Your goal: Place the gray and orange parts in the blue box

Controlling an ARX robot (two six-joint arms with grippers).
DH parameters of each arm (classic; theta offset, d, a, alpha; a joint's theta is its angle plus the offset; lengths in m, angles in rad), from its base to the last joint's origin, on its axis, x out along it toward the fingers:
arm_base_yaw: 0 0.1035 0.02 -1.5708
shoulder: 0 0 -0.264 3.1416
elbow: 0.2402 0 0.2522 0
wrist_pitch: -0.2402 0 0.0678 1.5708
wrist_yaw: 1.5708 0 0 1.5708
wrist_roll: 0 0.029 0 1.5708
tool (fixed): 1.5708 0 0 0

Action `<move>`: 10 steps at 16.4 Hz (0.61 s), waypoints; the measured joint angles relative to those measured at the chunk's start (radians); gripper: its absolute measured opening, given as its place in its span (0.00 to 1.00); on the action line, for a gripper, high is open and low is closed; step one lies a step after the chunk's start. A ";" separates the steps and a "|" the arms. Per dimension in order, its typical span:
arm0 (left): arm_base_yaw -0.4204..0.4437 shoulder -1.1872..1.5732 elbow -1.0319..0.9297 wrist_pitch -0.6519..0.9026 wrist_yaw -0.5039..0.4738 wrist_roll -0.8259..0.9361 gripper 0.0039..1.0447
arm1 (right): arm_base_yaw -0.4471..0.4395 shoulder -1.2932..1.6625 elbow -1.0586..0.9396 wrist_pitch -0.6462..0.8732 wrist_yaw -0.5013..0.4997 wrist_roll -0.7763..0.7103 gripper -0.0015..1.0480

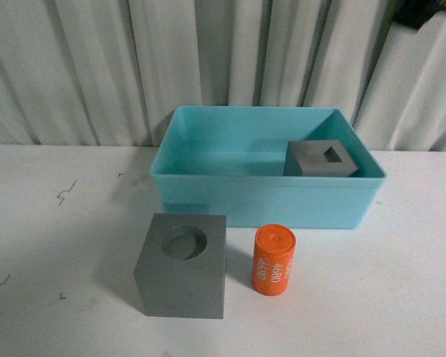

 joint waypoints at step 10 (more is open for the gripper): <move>0.000 0.000 0.000 0.000 0.000 0.000 0.94 | 0.002 -0.575 -0.478 -0.219 0.015 0.049 0.94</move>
